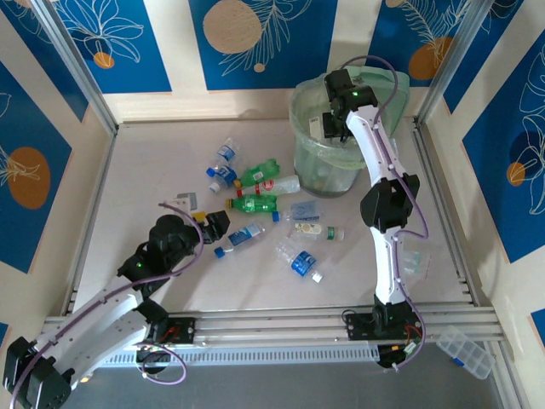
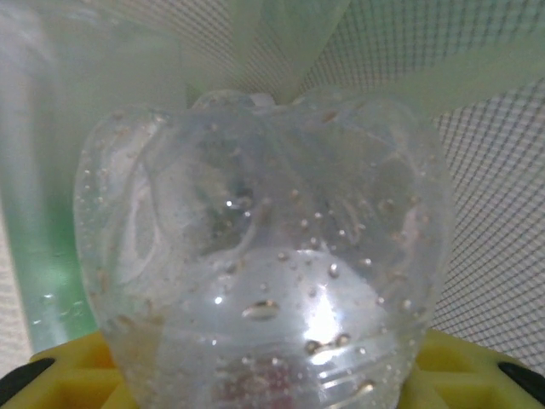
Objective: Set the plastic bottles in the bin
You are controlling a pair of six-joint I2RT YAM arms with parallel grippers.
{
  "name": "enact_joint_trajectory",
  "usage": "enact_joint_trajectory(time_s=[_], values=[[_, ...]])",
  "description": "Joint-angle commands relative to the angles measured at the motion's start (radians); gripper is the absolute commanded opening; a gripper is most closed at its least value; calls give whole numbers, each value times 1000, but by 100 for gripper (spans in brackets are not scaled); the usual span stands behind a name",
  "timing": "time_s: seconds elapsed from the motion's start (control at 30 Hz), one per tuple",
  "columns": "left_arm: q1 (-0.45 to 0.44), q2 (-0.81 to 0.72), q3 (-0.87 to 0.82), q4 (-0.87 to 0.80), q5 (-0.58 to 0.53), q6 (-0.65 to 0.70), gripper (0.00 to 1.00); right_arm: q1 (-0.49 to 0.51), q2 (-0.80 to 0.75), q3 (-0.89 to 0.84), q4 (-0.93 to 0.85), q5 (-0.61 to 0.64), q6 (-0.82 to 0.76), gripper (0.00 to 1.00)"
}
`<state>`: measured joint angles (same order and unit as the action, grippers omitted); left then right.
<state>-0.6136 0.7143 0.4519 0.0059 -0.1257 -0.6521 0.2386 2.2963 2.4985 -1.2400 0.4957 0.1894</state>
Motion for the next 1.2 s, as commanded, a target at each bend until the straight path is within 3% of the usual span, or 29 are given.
enact_joint_trajectory(time_s=[0.0, 0.43, 0.67, 0.9, 1.0, 1.17], values=[[-7, -27, 28, -14, -35, 11, 81, -14, 49, 15, -50, -62, 16, 51], [-7, 1, 34, -16, -48, 12, 81, -15, -40, -11, 4, -121, 33, 80], [-8, 2, 34, -18, -46, 10, 81, 4, -159, 25, 11, -135, 34, 86], [-8, 5, 34, -21, -54, 14, 81, 57, -280, 17, 56, -69, 12, 86], [-7, 6, 34, -21, -52, 13, 81, 115, -362, -68, 124, -17, 3, 86], [-8, 12, 35, -17, -45, 12, 81, 277, -594, -404, 377, 86, -27, 86]])
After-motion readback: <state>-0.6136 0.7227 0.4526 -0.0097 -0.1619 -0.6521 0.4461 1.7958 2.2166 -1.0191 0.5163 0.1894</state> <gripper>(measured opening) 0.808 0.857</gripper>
